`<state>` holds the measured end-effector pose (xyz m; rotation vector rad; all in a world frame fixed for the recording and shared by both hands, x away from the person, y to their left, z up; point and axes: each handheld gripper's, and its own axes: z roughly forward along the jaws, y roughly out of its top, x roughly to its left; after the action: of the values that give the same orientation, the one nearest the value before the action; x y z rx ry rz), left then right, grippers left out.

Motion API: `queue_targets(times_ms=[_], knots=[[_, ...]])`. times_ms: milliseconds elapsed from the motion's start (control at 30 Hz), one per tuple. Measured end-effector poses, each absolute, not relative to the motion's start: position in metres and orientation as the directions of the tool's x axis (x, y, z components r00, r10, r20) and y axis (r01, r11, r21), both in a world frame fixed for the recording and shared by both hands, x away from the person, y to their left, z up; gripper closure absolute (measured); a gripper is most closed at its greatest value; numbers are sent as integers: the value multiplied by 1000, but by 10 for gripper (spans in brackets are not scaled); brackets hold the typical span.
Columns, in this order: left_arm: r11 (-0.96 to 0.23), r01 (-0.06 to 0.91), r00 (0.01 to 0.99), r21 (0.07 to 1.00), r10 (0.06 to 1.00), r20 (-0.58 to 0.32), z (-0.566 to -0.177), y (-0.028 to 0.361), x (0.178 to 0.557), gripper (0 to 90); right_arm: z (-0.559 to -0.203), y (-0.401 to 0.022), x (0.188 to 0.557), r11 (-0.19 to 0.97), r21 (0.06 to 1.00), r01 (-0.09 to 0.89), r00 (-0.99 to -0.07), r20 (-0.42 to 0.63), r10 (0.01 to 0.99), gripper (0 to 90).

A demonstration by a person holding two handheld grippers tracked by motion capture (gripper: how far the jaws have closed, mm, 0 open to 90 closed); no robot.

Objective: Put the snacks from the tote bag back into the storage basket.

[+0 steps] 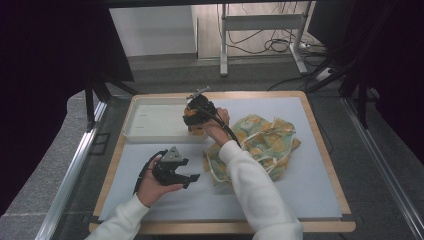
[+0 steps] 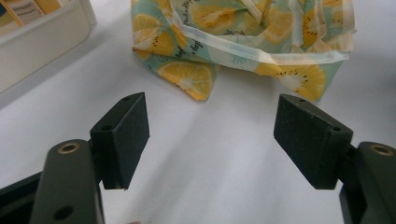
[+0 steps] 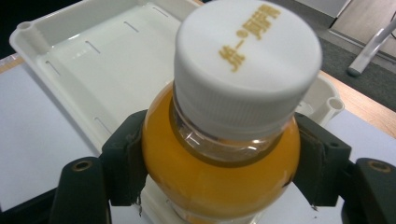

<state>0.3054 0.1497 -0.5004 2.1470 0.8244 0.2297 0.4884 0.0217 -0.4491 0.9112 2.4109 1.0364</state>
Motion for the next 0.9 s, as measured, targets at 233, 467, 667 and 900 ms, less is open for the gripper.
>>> queue_targets(times_ms=[233,467,667,900], knots=[[-468,481,771,741,628,-104,-502,149,307,268,-448,19,481,522,743,419,-738,-56,672,209],[-475,479,775,738,624,-101,-502,147,310,268,-441,12,471,493,772,401,-735,-50,676,124],[-472,481,777,739,619,-110,-503,146,312,268,-427,1,461,466,801,375,-743,-41,669,116],[-470,479,774,741,624,-104,-502,149,314,268,-416,-20,444,449,819,358,-751,-33,660,125]])
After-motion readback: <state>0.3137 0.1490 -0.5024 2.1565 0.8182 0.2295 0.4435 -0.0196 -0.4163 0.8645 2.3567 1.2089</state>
